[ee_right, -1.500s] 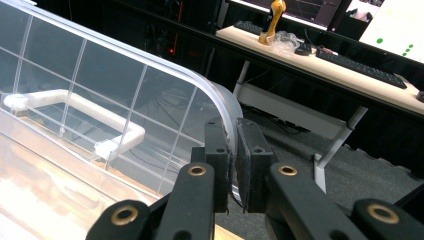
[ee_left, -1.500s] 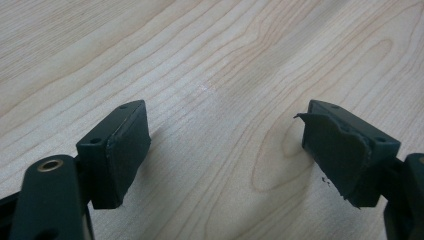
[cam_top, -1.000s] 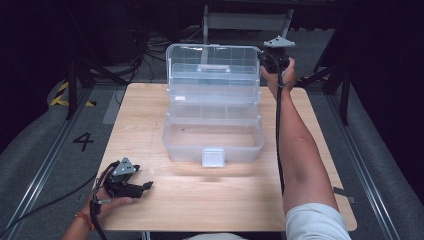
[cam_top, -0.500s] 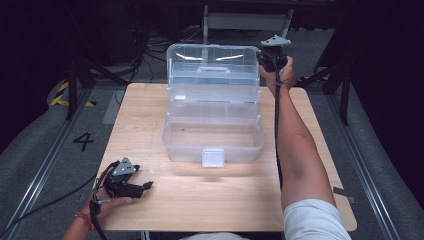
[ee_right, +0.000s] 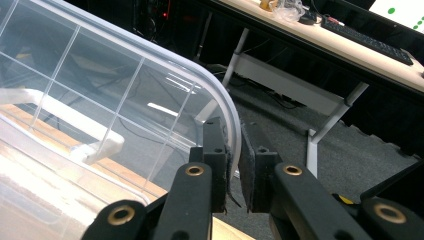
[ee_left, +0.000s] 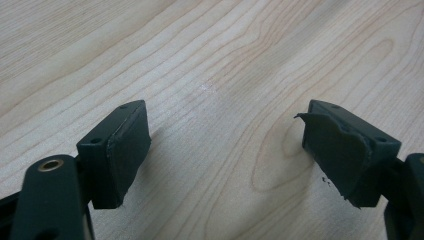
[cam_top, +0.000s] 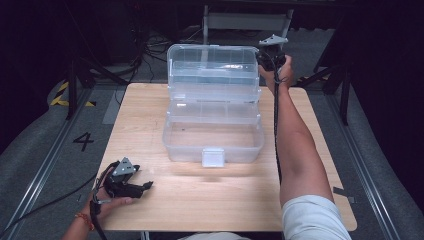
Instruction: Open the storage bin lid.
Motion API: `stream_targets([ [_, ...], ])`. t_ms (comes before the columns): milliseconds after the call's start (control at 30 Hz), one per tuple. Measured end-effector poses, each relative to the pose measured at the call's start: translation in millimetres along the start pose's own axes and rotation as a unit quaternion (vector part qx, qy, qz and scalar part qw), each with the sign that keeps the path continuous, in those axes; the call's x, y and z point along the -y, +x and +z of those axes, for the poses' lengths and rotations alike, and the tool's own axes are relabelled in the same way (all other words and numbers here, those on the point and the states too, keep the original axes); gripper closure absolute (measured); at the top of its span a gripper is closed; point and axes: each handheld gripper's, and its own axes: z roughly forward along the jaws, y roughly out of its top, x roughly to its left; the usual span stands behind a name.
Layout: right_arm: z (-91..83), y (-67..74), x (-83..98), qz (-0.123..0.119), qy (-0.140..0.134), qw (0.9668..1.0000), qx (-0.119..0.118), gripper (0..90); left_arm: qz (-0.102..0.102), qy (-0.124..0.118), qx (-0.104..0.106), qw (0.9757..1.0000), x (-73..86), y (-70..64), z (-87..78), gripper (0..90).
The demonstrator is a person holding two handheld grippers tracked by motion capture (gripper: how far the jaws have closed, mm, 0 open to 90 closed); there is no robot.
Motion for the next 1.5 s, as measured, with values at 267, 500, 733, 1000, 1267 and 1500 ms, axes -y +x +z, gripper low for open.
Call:
stream_targets([
  [267, 7.7, -0.1, 1.8, 0.004, 0.021, 0.9998, -0.002, 80.2, 0.001, -0.001, -0.003, 1.0, 0.1, -0.2, -0.1, 19.7],
  [500, 1.6, -0.5, 2.1, 0.003, 0.015, 0.9998, -0.011, 81.2, -0.001, 0.0, -0.001, 1.0, 0.5, -0.9, -0.4, 19.7],
  [733, -6.2, 2.6, 2.8, -0.004, 0.011, 0.9997, -0.022, 80.1, -0.001, 0.0, -0.001, 1.0, 0.5, -0.9, -0.4, 19.7],
  [1000, -20.0, 9.4, 5.4, -0.011, 0.003, 0.9991, -0.04, 78.7, -0.004, -0.002, -0.001, 1.0, 0.8, -1.2, 0.1, 19.7],
  [1267, -40.1, 9.4, 12.8, -0.016, -0.006, 0.9983, -0.055, 76.6, -0.001, 0.0, -0.001, 1.0, 0.7, -0.7, -0.2, 19.7],
  [1500, -59.2, 10.7, 26.1, -0.028, -0.011, 0.9975, -0.064, 75.7, 0.0, -0.002, -0.003, 1.0, 0.9, -0.8, 0.1, 19.7],
])
